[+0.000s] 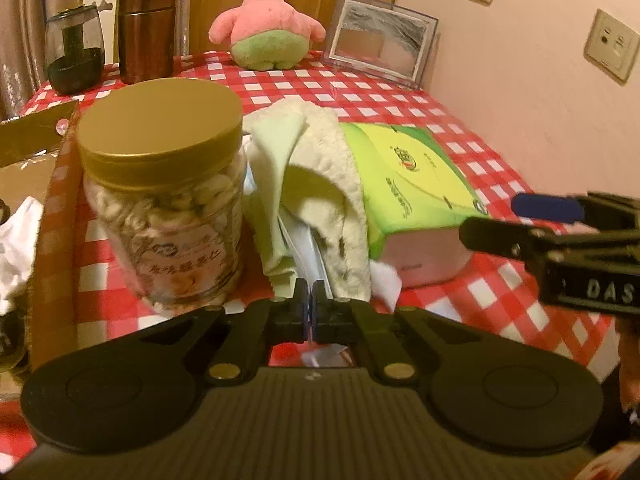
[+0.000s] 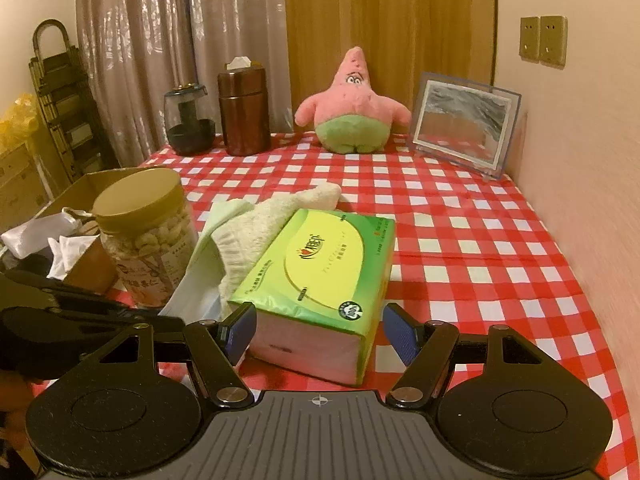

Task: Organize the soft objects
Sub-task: 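Grasp the blue face mask edge with the left tool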

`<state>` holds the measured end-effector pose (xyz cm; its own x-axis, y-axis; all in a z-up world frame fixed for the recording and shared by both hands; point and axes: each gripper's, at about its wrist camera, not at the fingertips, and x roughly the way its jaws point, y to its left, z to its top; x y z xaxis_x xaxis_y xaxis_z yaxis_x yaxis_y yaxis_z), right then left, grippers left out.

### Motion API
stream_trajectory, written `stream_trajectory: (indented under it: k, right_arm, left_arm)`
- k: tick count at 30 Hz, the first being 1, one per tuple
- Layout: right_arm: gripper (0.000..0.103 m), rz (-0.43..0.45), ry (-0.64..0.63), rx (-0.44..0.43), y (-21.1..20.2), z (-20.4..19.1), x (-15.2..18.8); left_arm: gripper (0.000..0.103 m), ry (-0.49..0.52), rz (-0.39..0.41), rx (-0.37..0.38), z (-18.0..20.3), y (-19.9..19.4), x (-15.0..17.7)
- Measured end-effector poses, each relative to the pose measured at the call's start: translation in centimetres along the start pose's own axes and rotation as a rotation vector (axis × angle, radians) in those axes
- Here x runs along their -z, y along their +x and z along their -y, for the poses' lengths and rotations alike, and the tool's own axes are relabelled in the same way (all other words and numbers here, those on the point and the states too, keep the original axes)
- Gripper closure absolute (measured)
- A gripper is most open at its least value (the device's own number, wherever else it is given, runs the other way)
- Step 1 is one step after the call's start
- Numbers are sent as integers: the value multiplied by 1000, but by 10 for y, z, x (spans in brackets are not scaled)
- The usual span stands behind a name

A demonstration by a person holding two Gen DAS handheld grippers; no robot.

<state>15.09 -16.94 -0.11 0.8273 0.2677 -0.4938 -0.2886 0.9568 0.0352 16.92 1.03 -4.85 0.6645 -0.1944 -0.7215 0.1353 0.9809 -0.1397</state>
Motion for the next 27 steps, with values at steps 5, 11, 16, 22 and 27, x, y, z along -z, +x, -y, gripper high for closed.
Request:
stream_trajectory:
  k: [5,11,16,22,27]
  right_arm:
    - [32,10,-9,-19,-6,-8,0]
    - [32,15,-10,-51,-14,-22,3]
    - [32,5,-11,-67,-15,-30,7]
    - [32,-9,-15,-79,-10,-36,9]
    - [32,-18,-1,-74,-5,-33,12]
  left_arm:
    - [103,54,-24,3,-4,-23,9]
    - [103,107,-56,11,-14,-55,20]
    - [103,137,-80,5,-22,-74,25]
    - [85,143,-109,-9,-21,-58,26]
    - [72,157,-128,7,-15,-38,18]
